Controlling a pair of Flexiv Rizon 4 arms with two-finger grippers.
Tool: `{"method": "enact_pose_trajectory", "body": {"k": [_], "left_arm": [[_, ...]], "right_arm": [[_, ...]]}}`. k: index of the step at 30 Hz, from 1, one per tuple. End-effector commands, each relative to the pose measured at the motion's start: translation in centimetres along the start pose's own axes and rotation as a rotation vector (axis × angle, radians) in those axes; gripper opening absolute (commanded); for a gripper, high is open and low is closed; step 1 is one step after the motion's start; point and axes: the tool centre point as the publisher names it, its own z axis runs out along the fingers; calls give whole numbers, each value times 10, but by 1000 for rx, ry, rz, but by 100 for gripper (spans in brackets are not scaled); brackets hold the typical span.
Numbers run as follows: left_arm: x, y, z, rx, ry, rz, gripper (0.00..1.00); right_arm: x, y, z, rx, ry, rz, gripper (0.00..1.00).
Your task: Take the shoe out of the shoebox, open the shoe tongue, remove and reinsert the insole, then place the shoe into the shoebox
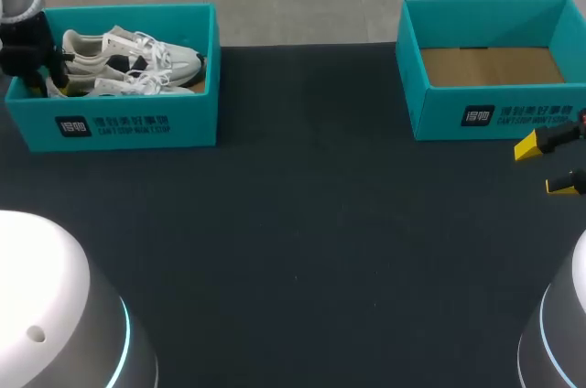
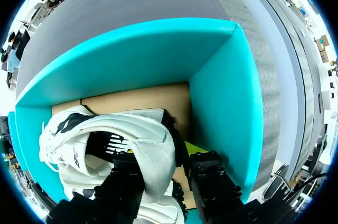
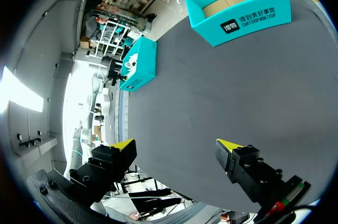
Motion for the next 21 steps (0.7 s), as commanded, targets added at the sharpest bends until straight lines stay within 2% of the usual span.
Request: {"method": "enact_pose_trajectory", "body": {"k": [1,5,12,21], "left_arm": [[-2,2,-1,2,-1,3,20],[-1,3,-7,-3,5,7,0],[0,4,-16,0,18,38,0],[-1,5,-44,1,42,47,0]], "right_arm": [[0,-10,-3,-46,-2,2,100],[0,-10,-3,-46,-2,2,100],[0,-10,-3,-46,-2,2,100],[0,-10,-3,-46,-2,2,100]]}}
